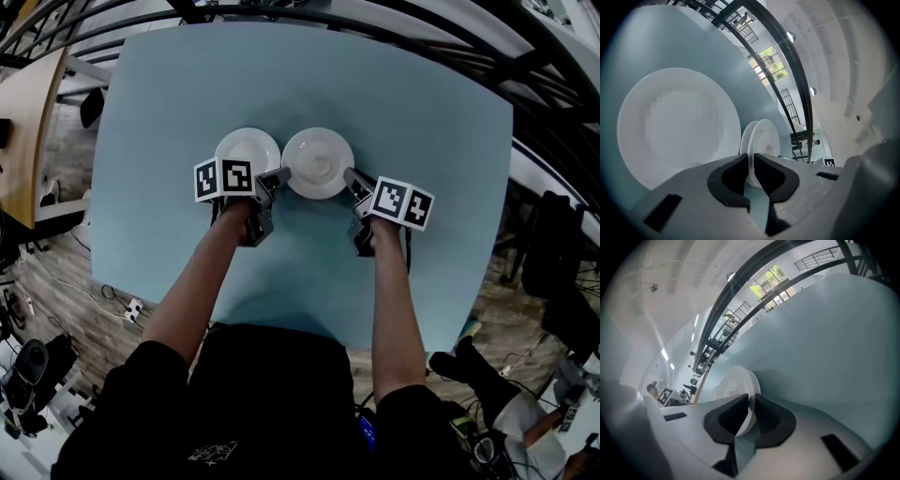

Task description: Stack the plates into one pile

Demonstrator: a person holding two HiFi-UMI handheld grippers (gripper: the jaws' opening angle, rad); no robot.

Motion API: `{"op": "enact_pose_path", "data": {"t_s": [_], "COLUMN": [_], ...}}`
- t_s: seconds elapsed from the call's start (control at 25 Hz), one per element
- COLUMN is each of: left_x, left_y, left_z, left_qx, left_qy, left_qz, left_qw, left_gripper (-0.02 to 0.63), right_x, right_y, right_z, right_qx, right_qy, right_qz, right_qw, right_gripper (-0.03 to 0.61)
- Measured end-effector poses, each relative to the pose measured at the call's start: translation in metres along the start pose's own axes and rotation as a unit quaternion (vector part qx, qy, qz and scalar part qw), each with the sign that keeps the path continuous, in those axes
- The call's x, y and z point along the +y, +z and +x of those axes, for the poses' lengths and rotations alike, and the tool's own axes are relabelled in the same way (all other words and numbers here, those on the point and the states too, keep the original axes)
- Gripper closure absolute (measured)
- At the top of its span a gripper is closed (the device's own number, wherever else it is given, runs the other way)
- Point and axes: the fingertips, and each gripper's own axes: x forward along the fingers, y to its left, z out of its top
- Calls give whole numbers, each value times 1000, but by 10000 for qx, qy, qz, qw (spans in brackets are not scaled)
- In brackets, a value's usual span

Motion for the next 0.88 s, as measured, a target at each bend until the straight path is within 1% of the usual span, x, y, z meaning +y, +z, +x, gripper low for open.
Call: {"op": "enact_pose_path", "data": {"t_s": [0.16,0.32,0.4,0.6,0.88], "left_x": [-2,-2,-3,-5,-1], "left_y": [-1,1,1,0,-1], "left_z": [-1,-2,-2,-3,-2], "left_qx": [-17,-10,5,62,120], "left_qy": [17,-21,-12,75,146], "left_qz": [-9,-18,-4,128,256], "left_qw": [10000,10000,10000,9999,9995], "left_gripper": [580,551,546,528,528], "right_x": [1,3,4,3,1], "right_y": [0,1,1,3,3], "right_z": [-2,0,1,-1,1], "right_qx": [-23,-33,-32,-56,-67], "right_qy": [-24,-53,-66,-131,-207], "right_qz": [-17,-60,-99,-151,-281], "right_qw": [10000,10000,9999,9998,9994], "right_gripper": [546,546,546,546,546]}}
